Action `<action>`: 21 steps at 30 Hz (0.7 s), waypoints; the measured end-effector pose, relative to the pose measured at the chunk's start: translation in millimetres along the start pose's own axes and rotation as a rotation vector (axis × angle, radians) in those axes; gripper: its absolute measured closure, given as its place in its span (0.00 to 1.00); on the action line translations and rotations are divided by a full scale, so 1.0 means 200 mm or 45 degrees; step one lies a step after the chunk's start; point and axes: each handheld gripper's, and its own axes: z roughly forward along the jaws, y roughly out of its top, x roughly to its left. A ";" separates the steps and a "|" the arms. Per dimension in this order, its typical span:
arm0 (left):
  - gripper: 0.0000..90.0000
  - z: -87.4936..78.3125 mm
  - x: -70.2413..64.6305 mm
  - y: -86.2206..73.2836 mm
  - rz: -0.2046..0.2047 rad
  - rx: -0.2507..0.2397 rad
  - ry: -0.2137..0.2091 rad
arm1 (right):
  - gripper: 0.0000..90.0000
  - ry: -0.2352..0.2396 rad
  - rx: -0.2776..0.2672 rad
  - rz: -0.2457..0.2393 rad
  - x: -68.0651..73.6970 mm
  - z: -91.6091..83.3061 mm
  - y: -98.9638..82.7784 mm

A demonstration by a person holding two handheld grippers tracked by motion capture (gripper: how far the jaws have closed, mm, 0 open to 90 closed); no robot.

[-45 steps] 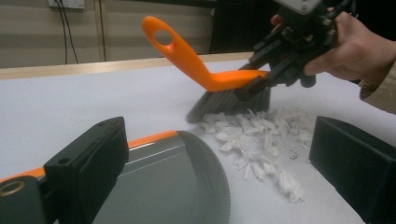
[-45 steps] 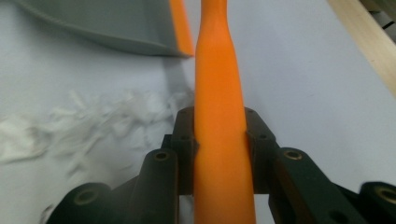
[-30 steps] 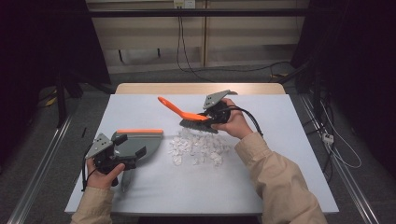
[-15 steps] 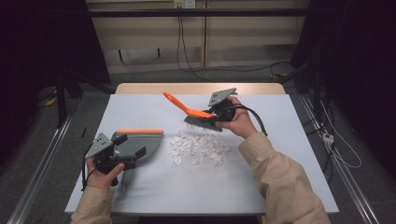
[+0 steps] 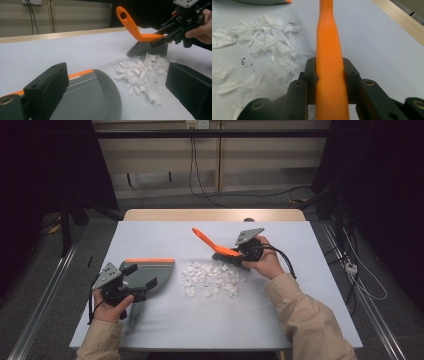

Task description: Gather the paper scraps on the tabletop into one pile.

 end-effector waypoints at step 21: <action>0.05 0.01 -0.01 0.00 0.003 0.004 -0.007 | 0.80 -0.025 -0.167 0.090 0.06 -0.10 0.12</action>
